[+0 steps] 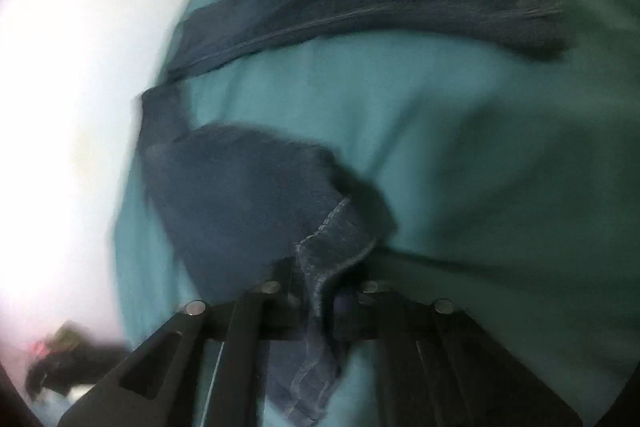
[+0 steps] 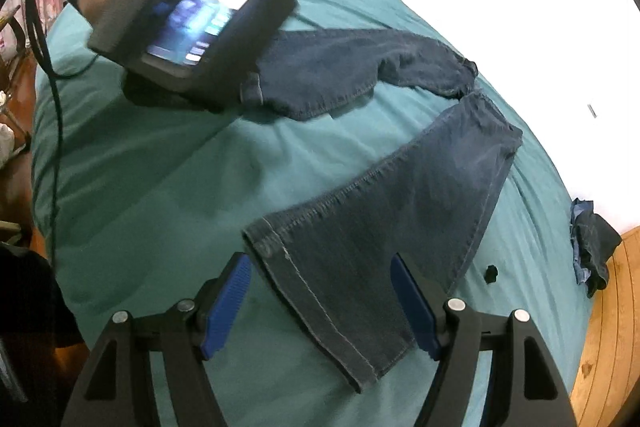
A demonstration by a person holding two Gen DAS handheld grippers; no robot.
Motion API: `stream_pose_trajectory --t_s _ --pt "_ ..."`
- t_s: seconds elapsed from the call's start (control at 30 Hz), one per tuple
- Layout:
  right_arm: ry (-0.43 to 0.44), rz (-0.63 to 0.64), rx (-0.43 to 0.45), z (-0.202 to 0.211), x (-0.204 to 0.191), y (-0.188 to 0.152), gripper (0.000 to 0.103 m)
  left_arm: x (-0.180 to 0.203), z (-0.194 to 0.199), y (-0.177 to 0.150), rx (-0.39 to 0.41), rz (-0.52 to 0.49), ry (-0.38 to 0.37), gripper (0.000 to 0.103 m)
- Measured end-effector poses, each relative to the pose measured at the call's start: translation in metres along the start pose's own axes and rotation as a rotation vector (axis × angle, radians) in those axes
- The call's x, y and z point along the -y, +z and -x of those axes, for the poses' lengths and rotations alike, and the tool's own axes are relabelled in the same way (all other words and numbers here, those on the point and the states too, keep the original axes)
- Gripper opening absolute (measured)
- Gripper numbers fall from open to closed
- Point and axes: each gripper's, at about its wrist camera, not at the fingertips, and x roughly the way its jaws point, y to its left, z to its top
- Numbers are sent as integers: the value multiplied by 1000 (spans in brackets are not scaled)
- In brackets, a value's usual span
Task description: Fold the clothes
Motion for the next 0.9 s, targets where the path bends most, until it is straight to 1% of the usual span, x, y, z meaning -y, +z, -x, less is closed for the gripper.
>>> stream_pose_trajectory --t_s 0.03,0.13,0.2,0.23,0.27,0.3,0.33,0.37,0.4,0.43,0.47,0.5,0.57,0.6,0.67,0.7,0.73,0.77,0.8,0.83,0.9 --pt "1 -11 1 -1 -1 3 69 -1 1 -2 0 22 -20 7" --pt "-17 -7 29 -5 -3 14 69 15 31 -8 65 12 -15 7" --pt "-29 -4 47 -8 -5 20 69 33 50 -20 87 -21 -31 7" --pt "-35 -2 56 -10 -6 24 69 41 54 -25 89 -53 -29 4" --pt "-42 -1 66 -12 -7 27 69 48 52 -28 86 -101 -6 6" --pt "-48 1 75 -13 -8 31 70 57 54 -35 88 -155 45 10" --pt "-54 15 86 -15 -10 35 70 66 62 -48 86 -211 135 18" --pt "-63 107 112 -19 -22 39 70 72 65 -60 71 -255 229 40" --pt "-79 193 155 -22 -36 43 70 73 66 -72 49 -274 298 54" --pt "-92 273 199 -26 -49 47 70 66 63 -81 18 -255 314 74" --pt "-87 321 237 -30 -60 51 70 59 59 -90 -11 -227 305 75" --pt "-86 351 239 -42 -70 56 70 53 52 -97 -38 -218 306 75" --pt "-84 411 243 -66 -90 65 70 46 28 -107 -90 -252 333 75" --pt "-84 436 242 -78 -99 69 70 43 18 -110 -99 -262 330 75" --pt "-85 415 199 -100 -100 77 68 33 11 -104 -49 -222 278 79" --pt "-53 347 207 -100 -91 82 51 28 10 -101 -25 -191 245 79" --pt "-28 284 214 -100 -82 87 8 23 11 -99 -10 -157 203 70" --pt "-53 252 216 -98 -78 91 6 19 13 -97 0 -125 168 22" --pt "-75 221 219 -95 -73 94 6 16 14 -96 4 -95 143 5" --pt "-85 192 223 -90 -69 96 5 14 17 -94 14 -69 128 6" --pt "-114 143 252 -75 -61 99 5 11 29 -90 55 -19 133 6"
